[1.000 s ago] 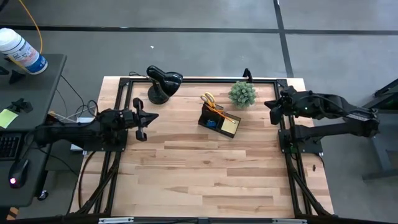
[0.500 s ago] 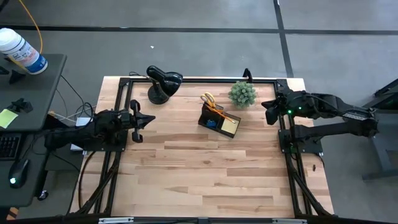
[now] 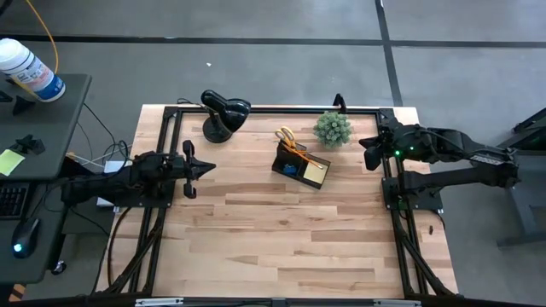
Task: Pick and place office supplies into organizer
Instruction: Return to Home Position
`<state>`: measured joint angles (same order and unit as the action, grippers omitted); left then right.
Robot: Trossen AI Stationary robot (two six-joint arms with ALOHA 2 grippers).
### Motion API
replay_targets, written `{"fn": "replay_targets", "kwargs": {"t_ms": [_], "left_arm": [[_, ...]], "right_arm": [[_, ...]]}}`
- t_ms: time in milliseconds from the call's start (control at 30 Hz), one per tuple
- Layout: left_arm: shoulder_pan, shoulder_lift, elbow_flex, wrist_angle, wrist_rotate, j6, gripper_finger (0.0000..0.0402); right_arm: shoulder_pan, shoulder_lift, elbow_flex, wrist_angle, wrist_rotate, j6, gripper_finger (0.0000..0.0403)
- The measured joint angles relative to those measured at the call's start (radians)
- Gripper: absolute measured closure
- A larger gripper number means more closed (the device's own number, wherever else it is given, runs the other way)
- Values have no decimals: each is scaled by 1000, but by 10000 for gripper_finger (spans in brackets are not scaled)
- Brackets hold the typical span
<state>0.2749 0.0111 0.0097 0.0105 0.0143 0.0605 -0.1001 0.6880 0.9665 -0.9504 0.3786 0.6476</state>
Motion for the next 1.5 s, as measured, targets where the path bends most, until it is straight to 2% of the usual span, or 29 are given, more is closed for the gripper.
{"fn": "replay_targets", "kwargs": {"t_ms": [333, 467, 600, 700, 867, 1033, 1133, 1200, 1367, 1500], "left_arm": [[0, 42, 0, 0, 0, 59, 399], [0, 46, 0, 0, -5, 131, 401], [0, 46, 0, 0, -6, 154, 399], [0, 46, 0, 0, -6, 153, 399], [0, 46, 0, 0, -7, 153, 400], [0, 46, 0, 0, -7, 153, 399], [0, 46, 0, 0, -7, 153, 401], [0, 46, 0, 0, -7, 153, 400], [0, 46, 0, 0, -7, 153, 399], [0, 46, 0, 0, -7, 153, 401]], "right_arm": [[0, -8, 0, 0, -6, 0, 392], [0, -52, 0, -10, -3, -6, 392], [0, -128, -24, 5, 44, -57, 392], [0, -226, -141, 156, 58, -109, 392], [1, -422, -456, 493, 7, -132, 392], [0, -565, -716, 876, -105, -165, 392], [1, -645, -832, 996, -184, -157, 392], [0, -686, -892, 1076, -227, -150, 392], [0, -678, -954, 1312, -360, -155, 400], [1, -678, -957, 1302, -468, -177, 398]]}}
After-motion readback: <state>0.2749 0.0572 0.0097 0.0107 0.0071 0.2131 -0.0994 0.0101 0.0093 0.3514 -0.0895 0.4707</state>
